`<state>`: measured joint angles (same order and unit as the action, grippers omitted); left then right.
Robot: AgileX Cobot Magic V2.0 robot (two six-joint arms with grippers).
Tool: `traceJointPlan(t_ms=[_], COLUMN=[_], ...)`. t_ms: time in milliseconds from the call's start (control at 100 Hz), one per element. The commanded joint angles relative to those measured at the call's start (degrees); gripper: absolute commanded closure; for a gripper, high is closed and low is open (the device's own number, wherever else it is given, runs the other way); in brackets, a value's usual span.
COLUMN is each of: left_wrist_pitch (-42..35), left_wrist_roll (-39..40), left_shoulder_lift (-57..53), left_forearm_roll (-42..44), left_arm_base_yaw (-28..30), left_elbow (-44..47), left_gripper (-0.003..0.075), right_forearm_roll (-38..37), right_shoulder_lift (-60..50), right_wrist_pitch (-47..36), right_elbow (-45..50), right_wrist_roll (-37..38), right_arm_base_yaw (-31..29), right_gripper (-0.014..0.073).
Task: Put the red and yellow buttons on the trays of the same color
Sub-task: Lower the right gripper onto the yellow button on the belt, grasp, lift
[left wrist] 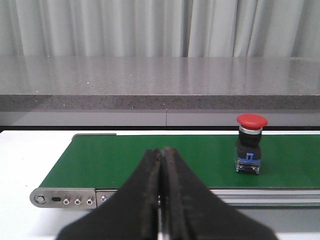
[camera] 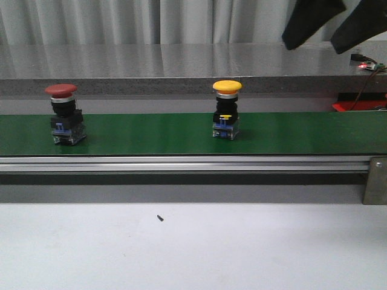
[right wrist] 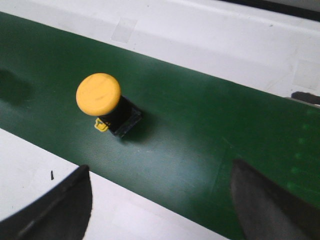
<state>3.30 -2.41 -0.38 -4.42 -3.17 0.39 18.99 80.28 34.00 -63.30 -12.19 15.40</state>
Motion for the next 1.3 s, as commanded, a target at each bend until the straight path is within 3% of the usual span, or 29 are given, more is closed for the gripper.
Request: traceJointPlan(t_ms=[0,160,660,780,950,1040,1290], left_wrist_pitch=[-4.2,-4.2,-4.2,-4.2,-4.2,-4.2,-4.2], left_wrist_roll=[0.43,0.43,0.43,0.43,0.43,0.43,0.43], left_shoulder_lift=[-1.89,-1.89,-1.89,-1.89,-1.89,-1.89,-1.89], left_forearm_roll=[-0.01,-0.01,-0.01,-0.01,-0.01,-0.01,-0.01], left_arm_base_yaw=[0.15,0.15,0.15,0.15,0.15,0.15,0.15], left_elbow=[2.37,2.37,2.37,2.37,2.37,2.37,2.37], left_gripper=[0.074,0.074,0.074,0.074,0.074,0.074,0.074], right_forearm_roll=[-1.89,-4.33,-4.35,-4.35,-4.35,-4.35,-6.37], right_shoulder_lift=[1.54,7.11,19.03,19.76,19.75,19.75,14.45], right_wrist_pitch=[0.38,2.24,2.85,2.4,2.59,2.79,4.07], right_elbow=[-5.35,-10.9,-19.63,-19.63,-19.63,-19.63,-19.57], right_wrist_roll=[3.03,8.39,8.94,8.94,8.94,8.88,8.84], right_arm_base_yaw=[1.56,3.6,4.77,4.77,4.77,4.77,4.55], right_gripper=[-0.0007,-0.0007,0.0059,0.015,0.0389,0.0475,0.0497])
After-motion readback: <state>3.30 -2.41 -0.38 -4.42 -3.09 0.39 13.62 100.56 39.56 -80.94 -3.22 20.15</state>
